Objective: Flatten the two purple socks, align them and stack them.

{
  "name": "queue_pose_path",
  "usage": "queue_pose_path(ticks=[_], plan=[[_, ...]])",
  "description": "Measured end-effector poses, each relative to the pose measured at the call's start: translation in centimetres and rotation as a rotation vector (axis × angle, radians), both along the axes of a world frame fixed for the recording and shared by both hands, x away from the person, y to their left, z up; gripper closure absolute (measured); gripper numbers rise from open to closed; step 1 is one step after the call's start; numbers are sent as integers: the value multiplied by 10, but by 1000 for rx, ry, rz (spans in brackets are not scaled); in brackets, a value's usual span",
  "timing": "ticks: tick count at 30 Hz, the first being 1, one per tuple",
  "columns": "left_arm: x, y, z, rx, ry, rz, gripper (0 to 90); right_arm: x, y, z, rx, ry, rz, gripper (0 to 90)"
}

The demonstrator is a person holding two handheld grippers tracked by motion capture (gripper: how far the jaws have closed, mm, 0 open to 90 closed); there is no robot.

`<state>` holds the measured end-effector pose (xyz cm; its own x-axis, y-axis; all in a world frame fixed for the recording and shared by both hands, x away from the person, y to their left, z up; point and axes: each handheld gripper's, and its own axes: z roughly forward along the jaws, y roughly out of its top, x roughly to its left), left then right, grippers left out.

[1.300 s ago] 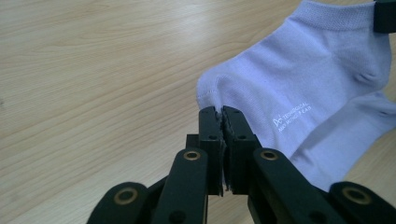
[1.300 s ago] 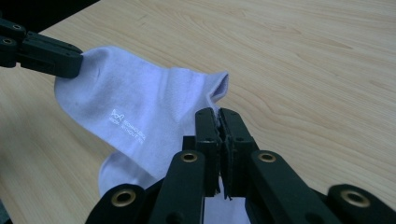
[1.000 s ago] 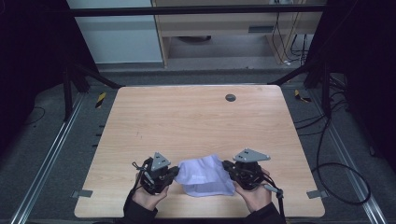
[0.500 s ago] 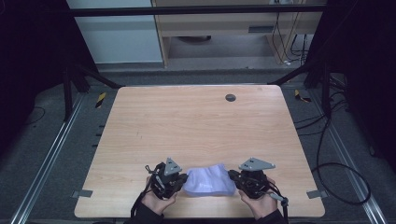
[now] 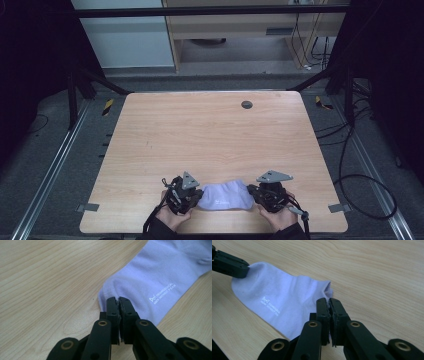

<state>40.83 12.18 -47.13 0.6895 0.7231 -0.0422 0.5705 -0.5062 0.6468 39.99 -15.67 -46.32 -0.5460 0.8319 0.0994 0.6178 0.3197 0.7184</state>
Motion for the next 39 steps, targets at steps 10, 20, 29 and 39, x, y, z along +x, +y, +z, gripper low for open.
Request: queue_pose_path(ticks=[10,20,29,39], plan=[[1,0,-6,19,14,2,860,9,-2,-18,-20,40,-14,863],[-2,9,13,-54,-75,29,746,6,-11,-10,14,-61,-6,756],[0,-22,-5,-2,-52,-69,838,4,5,-24,41,-8,119,897],[0,-23,-13,28,-54,-72,810,4,4,-35,9,16,139,843]])
